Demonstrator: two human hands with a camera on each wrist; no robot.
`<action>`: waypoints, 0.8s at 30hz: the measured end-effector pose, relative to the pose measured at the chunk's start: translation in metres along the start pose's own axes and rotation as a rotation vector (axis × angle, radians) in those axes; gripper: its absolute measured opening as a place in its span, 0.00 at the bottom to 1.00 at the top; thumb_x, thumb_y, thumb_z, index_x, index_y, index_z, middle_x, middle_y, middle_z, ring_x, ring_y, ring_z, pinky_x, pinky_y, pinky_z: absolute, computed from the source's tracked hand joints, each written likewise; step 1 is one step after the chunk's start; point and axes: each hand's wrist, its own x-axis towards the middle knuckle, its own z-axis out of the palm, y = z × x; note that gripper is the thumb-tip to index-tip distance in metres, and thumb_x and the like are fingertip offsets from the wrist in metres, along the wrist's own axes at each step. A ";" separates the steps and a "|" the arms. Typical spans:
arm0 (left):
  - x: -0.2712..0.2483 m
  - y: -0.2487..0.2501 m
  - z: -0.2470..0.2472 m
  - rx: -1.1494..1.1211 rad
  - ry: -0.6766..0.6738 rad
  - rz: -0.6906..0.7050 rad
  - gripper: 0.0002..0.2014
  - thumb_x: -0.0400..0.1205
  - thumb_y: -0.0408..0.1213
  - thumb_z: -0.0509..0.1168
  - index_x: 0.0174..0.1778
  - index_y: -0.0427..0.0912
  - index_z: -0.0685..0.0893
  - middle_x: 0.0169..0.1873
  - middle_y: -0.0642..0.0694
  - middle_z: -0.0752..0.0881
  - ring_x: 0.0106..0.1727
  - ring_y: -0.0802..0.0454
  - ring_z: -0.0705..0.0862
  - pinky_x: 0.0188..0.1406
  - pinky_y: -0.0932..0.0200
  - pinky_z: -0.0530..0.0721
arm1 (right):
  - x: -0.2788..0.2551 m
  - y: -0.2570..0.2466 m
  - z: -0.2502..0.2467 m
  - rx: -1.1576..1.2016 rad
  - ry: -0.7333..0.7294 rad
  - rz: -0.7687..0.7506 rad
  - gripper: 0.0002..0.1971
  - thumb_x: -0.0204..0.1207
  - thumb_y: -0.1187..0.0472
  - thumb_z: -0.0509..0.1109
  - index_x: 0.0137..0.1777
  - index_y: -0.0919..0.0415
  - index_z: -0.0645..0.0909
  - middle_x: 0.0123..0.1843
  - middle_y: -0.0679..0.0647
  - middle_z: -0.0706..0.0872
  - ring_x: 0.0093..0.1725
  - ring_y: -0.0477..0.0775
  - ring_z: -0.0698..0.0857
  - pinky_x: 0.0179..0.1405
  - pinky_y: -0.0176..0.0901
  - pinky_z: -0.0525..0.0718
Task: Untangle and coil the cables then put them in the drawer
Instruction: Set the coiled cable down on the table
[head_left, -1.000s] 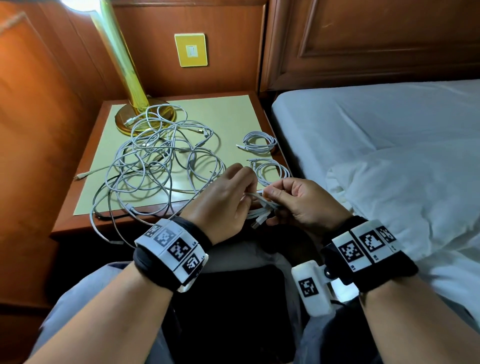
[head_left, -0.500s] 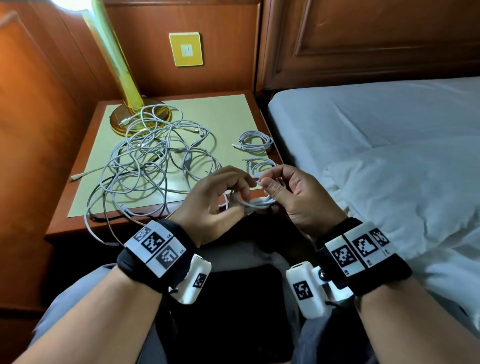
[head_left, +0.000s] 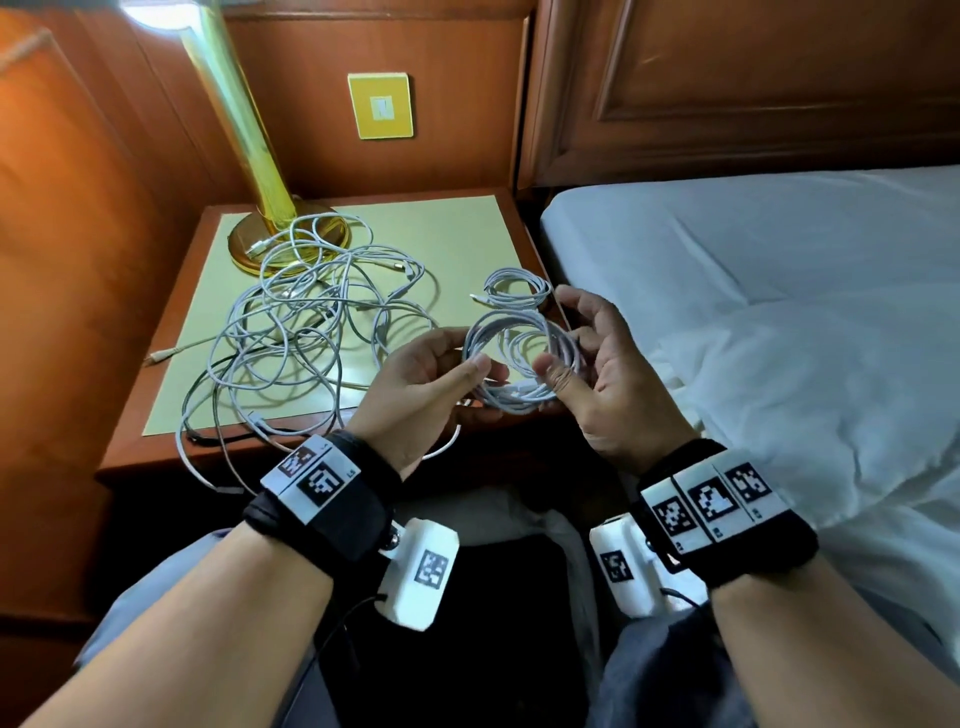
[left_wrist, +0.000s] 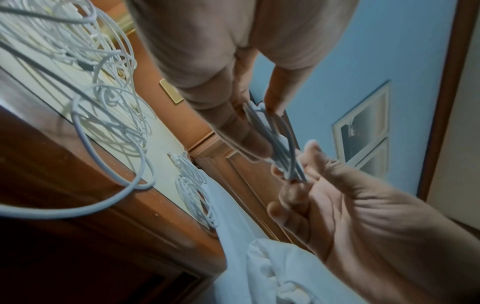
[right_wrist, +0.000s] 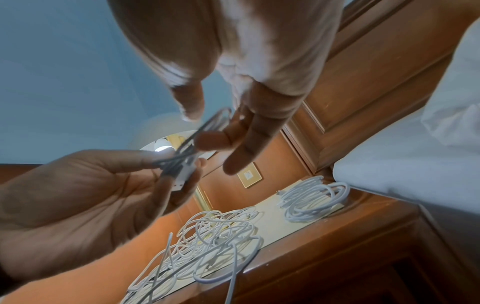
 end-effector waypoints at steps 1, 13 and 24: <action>0.002 -0.001 -0.001 0.011 0.016 0.011 0.08 0.86 0.28 0.64 0.60 0.34 0.83 0.42 0.37 0.89 0.43 0.43 0.88 0.41 0.51 0.92 | 0.001 0.003 0.001 -0.021 -0.003 0.038 0.28 0.78 0.48 0.71 0.76 0.39 0.66 0.66 0.49 0.86 0.60 0.50 0.88 0.64 0.57 0.85; 0.010 0.007 -0.018 0.018 0.093 0.014 0.08 0.89 0.37 0.62 0.60 0.39 0.84 0.50 0.37 0.91 0.48 0.43 0.90 0.33 0.51 0.89 | 0.015 -0.007 0.013 0.034 0.059 0.236 0.08 0.82 0.65 0.72 0.56 0.51 0.85 0.49 0.59 0.92 0.34 0.54 0.92 0.45 0.54 0.92; 0.061 0.012 -0.069 0.115 0.340 -0.046 0.11 0.90 0.43 0.61 0.57 0.40 0.82 0.53 0.39 0.85 0.47 0.46 0.86 0.26 0.58 0.84 | 0.124 -0.028 0.002 0.047 0.164 0.330 0.06 0.83 0.66 0.70 0.43 0.58 0.83 0.37 0.56 0.88 0.30 0.50 0.88 0.44 0.50 0.91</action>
